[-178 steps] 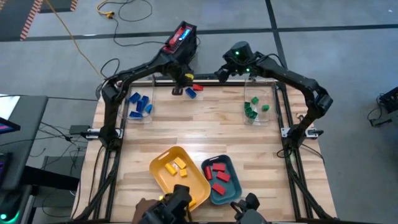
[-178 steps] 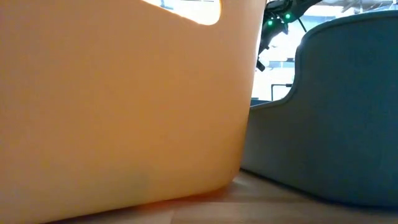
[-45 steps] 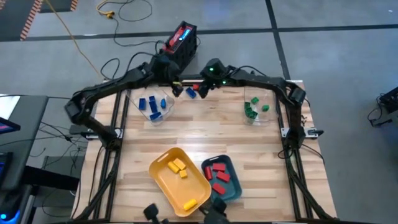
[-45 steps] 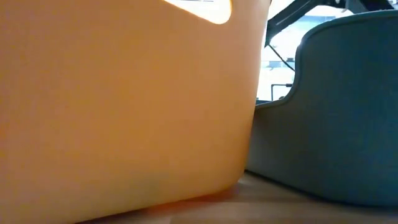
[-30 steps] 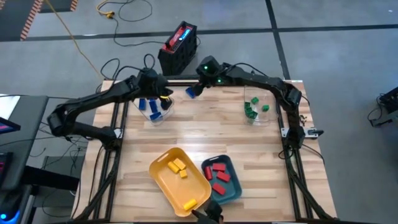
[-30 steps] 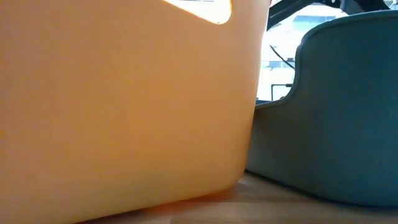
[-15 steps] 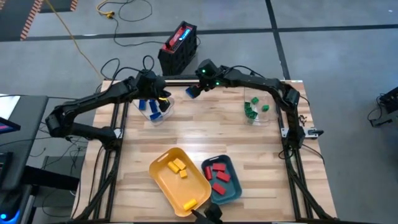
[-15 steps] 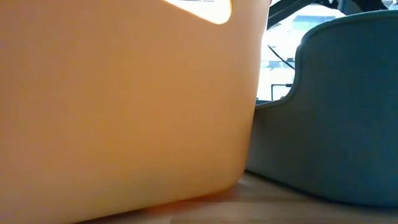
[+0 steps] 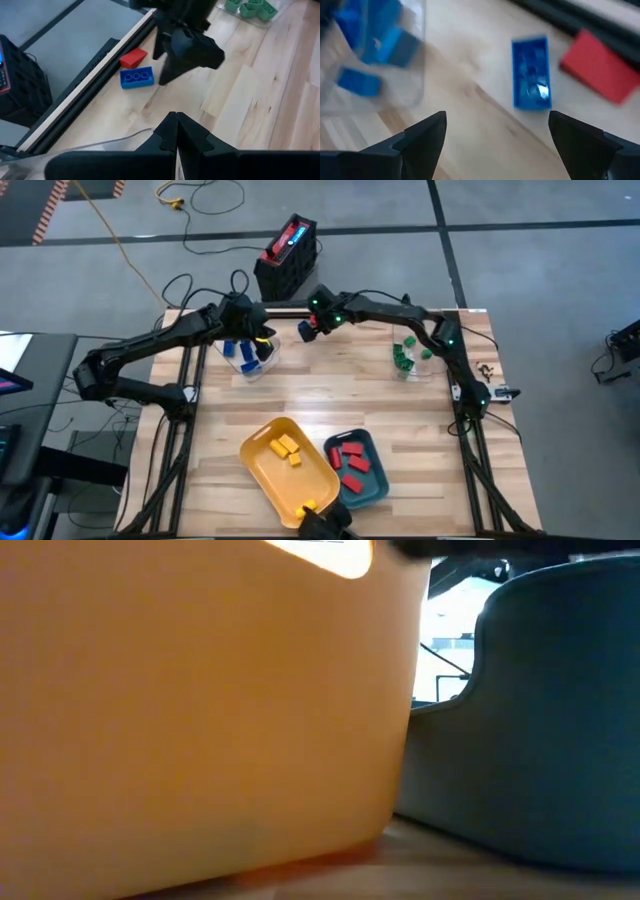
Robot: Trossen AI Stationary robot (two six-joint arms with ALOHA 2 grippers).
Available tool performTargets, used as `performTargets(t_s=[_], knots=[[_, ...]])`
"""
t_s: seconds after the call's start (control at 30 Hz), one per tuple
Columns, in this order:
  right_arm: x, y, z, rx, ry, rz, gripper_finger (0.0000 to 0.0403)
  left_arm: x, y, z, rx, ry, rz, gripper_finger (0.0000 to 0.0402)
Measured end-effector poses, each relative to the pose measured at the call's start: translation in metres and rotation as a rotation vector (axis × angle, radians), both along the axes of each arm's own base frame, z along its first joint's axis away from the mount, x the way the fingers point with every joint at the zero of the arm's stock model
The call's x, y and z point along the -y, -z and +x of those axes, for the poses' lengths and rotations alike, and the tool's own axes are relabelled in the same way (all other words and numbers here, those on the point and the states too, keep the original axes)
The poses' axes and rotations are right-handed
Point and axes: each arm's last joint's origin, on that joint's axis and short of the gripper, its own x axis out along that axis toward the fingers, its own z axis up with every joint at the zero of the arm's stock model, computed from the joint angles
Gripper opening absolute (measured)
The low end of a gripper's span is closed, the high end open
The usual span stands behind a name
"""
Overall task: Sort blocks
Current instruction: Put the blue game piece into the left transparent bin
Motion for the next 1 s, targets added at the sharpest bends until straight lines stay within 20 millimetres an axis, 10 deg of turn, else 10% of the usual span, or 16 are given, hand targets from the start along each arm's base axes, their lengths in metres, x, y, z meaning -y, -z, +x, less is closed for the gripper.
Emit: performTargets(t_s=[1.0], knots=[[0.005,0.004,0.019,-0.105,-0.086,0.036,0.0366,0.011,-0.013,-0.025,-0.029,-0.032,0.01,0.0]])
